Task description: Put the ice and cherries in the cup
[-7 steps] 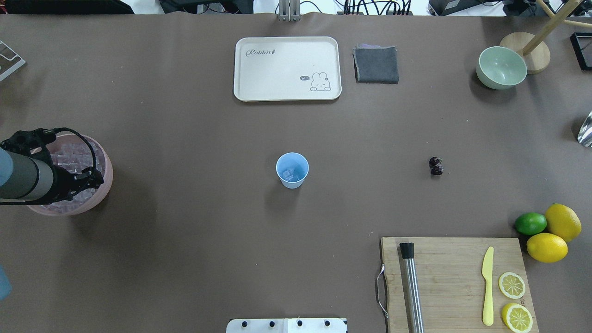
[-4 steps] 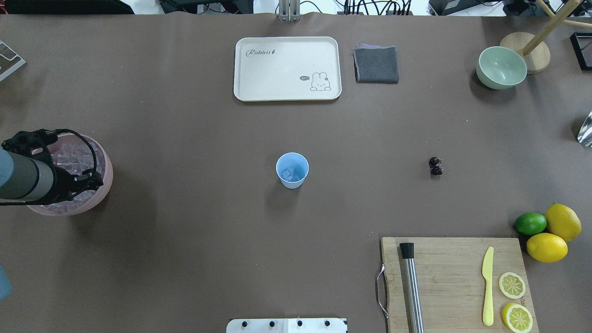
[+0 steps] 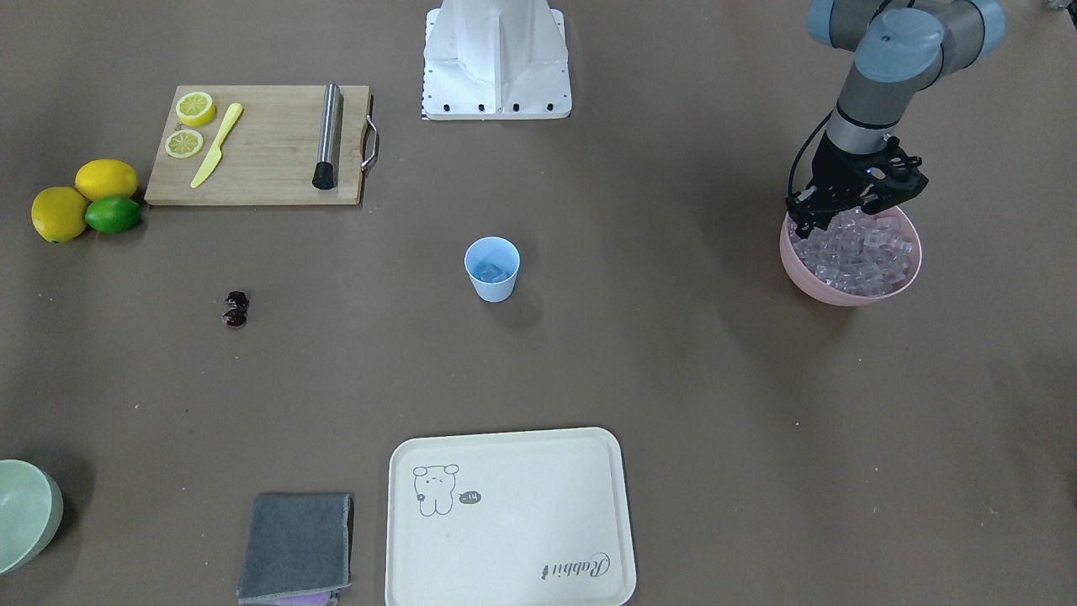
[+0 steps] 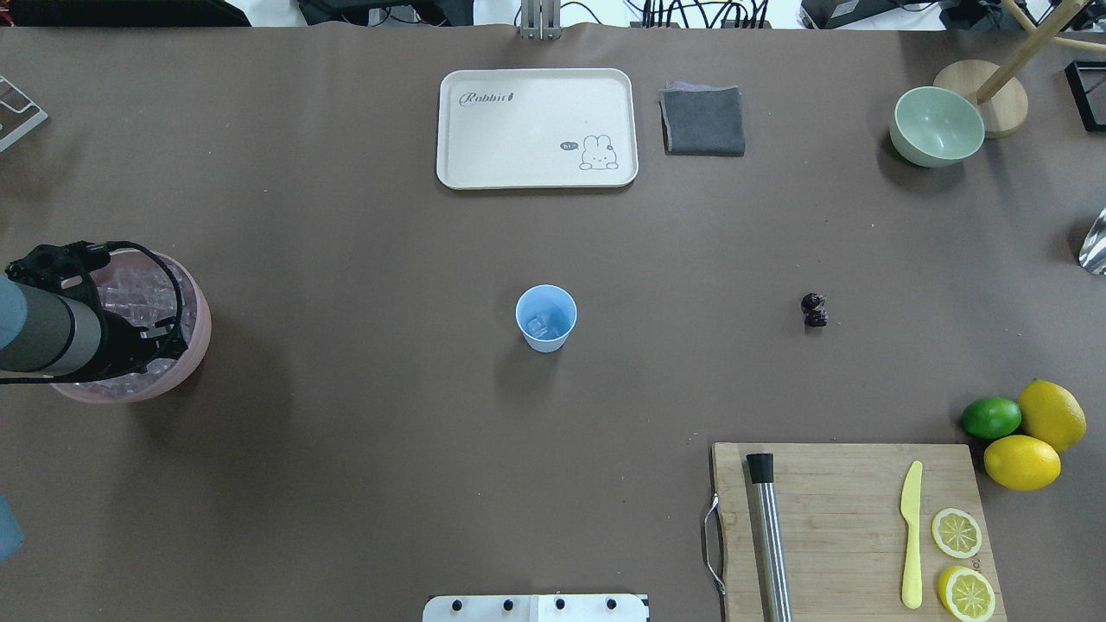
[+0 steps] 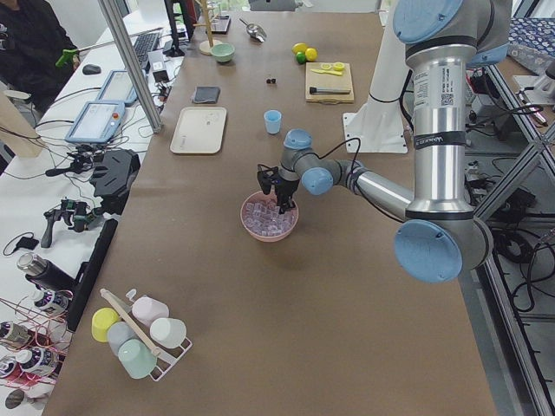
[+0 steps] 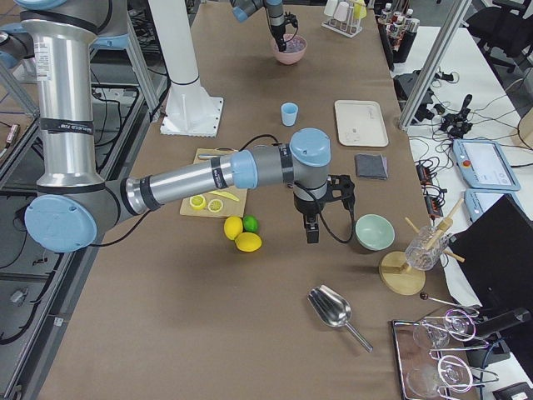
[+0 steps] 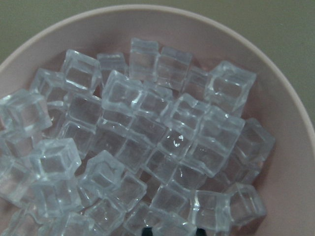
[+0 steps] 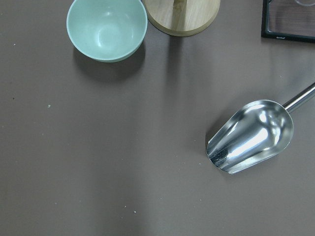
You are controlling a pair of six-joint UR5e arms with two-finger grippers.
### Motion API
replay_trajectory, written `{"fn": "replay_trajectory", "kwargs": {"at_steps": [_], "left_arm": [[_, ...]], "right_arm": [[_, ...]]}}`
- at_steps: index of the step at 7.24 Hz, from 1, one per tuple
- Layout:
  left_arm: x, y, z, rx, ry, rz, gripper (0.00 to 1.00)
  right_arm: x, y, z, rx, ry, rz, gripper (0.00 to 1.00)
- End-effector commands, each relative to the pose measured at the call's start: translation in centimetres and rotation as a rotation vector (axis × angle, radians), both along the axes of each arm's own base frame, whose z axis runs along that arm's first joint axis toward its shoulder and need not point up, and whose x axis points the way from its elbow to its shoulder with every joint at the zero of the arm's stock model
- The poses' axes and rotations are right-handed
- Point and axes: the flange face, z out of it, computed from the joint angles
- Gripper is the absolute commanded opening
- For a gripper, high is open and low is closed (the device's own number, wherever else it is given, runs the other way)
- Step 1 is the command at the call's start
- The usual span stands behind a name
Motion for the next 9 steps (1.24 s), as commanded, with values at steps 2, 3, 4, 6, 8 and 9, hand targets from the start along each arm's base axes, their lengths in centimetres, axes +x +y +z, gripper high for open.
{"fn": "replay_trajectory", "kwargs": {"at_steps": [2, 3, 4, 6, 8, 9], "left_arm": [[-0.7, -0.2, 0.1, 0.019, -0.007, 0.018, 0.00], [-2.0, -0.8, 0.2, 0.026, -0.009, 0.012, 0.00], [-4.1, -2.0, 0.2, 0.033, -0.006, 0.011, 0.00], [-7.7, -4.1, -1.2, 0.054, 0.017, -0.053, 0.00], [-8.0, -4.3, -3.6, 0.090, 0.049, -0.058, 0.00], [-7.4, -5.0, -6.6, 0.136, 0.089, -0.060, 0.00]], "right_arm": [[0.0, 0.0, 0.0, 0.000, 0.000, 0.000, 1.00], [0.0, -0.1, -0.2, 0.004, -0.002, 0.000, 1.00], [0.0, -0.1, -0.1, 0.003, -0.002, 0.000, 1.00], [0.0, -0.2, -0.2, 0.003, -0.002, 0.001, 1.00], [0.0, -0.2, -0.2, 0.003, -0.002, 0.001, 1.00], [0.0, -0.2, -0.2, -0.001, -0.003, 0.005, 1.00]]}}
